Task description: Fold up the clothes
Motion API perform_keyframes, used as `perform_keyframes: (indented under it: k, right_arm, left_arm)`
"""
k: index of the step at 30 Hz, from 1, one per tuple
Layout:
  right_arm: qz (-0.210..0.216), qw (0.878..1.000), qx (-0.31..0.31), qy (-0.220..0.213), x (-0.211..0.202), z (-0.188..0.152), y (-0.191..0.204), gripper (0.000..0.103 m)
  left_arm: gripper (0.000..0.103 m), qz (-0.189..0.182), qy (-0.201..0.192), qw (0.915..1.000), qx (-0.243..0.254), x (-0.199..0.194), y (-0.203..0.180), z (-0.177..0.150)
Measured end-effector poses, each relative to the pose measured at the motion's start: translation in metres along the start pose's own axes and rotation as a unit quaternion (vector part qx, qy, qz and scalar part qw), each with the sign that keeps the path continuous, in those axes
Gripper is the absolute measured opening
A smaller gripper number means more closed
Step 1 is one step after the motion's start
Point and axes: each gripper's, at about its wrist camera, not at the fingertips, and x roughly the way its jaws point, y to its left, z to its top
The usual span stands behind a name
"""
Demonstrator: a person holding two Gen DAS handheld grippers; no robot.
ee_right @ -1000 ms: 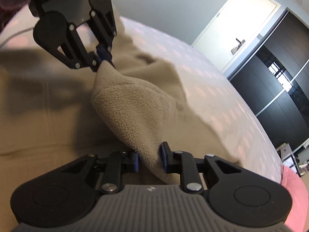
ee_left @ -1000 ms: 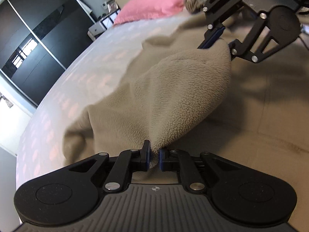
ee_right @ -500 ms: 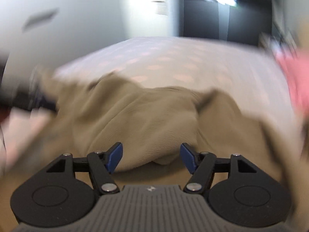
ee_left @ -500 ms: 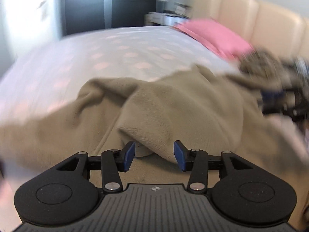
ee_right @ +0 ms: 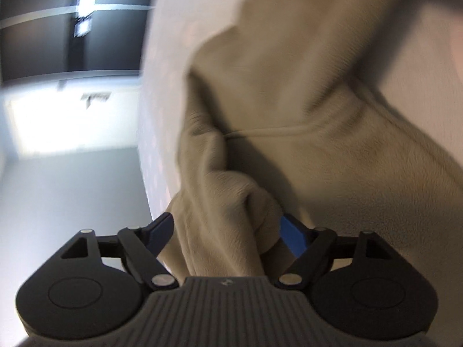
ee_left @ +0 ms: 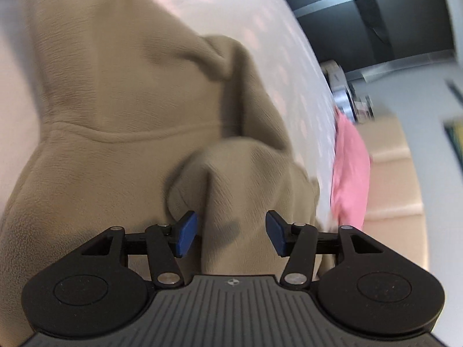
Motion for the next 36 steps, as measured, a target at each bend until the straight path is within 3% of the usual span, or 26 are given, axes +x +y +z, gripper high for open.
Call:
perform_keyframes:
  k: [2, 5, 9, 12, 16, 20, 23, 25, 27, 29, 33, 36]
  right_arm:
    - [-0.01, 1.0, 0.006, -0.019, 0.001, 0.001, 0.001, 0.083]
    - [-0.032, 0.997, -0.053, -0.037, 0.003, 0.001, 0.015, 0.083]
    - [-0.066, 0.977, -0.196, -0.046, -0.003, -0.008, 0.036, 0.069]
    - [-0.103, 0.954, -0.277, -0.05, 0.0, -0.018, 0.04, 0.059]
    - [-0.139, 0.926, -0.348, -0.05, -0.007, -0.028, 0.039, 0.044]
    - [-0.144, 0.9, -0.41, -0.028, 0.01, -0.042, 0.045, 0.043]
    - [-0.151, 0.863, -0.481, -0.017, 0.024, -0.061, 0.051, 0.052]
    - [-0.161, 0.842, -0.514, -0.016, 0.031, -0.069, 0.052, 0.053]
    - [-0.163, 0.829, -0.535, -0.012, 0.041, -0.07, 0.052, 0.059]
    - [-0.158, 0.824, -0.545, -0.01, 0.042, -0.069, 0.051, 0.064]
    - [-0.148, 0.808, -0.571, -0.004, 0.05, -0.071, 0.053, 0.065]
    - [-0.161, 0.785, -0.598, 0.005, 0.066, -0.075, 0.05, 0.065]
  left_arm:
    - [0.051, 0.003, -0.021, 0.9986, -0.048, -0.002, 0.011, 0.005]
    - [0.05, 0.036, -0.057, 0.9972, -0.034, -0.008, 0.013, 0.011]
    - [0.049, 0.049, -0.039, 0.9966, 0.054, -0.008, 0.009, 0.016]
    - [0.049, 0.082, -0.024, 0.987, 0.136, -0.006, 0.003, 0.009]
    - [0.045, 0.104, -0.006, 0.9741, 0.201, -0.008, 0.0, 0.003]
    - [0.045, 0.124, 0.008, 0.9516, 0.281, -0.005, -0.011, -0.013]
    - [0.045, 0.151, 0.015, 0.917, 0.369, -0.003, -0.023, -0.032]
    - [0.045, 0.168, 0.014, 0.8955, 0.412, 0.0, -0.028, -0.041]
    - [0.045, 0.177, 0.011, 0.8848, 0.431, 0.004, -0.029, -0.043]
    - [0.046, 0.178, 0.008, 0.879, 0.442, 0.009, -0.031, -0.045]
    - [0.046, 0.186, 0.007, 0.8598, 0.476, 0.016, -0.036, -0.054]
    - [0.048, 0.192, 0.01, 0.8461, 0.497, 0.028, -0.039, -0.055]
